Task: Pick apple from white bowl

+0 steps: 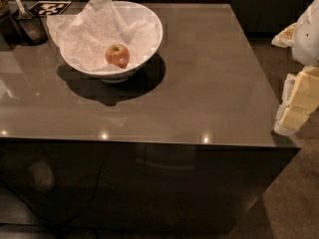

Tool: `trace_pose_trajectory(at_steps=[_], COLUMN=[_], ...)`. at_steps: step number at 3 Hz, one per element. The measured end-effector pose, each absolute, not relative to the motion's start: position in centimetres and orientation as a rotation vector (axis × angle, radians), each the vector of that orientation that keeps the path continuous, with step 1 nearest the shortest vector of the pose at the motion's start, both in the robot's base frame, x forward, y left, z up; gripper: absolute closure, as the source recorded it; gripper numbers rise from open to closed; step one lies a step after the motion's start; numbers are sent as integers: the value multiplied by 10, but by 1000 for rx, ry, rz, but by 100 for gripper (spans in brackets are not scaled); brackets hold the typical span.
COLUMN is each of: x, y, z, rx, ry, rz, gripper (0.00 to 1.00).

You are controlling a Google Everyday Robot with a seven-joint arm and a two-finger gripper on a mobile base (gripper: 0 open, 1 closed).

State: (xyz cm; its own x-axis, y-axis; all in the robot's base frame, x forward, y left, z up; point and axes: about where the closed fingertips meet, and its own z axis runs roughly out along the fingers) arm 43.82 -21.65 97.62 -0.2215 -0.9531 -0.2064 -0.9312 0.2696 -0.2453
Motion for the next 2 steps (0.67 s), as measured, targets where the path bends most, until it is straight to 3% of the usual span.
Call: trace_pose_trajectory(at_steps=[2], x=[457], y=[-195], z=[984], rx=[-1769], ry=[2240], rz=[-132], gripper=[0])
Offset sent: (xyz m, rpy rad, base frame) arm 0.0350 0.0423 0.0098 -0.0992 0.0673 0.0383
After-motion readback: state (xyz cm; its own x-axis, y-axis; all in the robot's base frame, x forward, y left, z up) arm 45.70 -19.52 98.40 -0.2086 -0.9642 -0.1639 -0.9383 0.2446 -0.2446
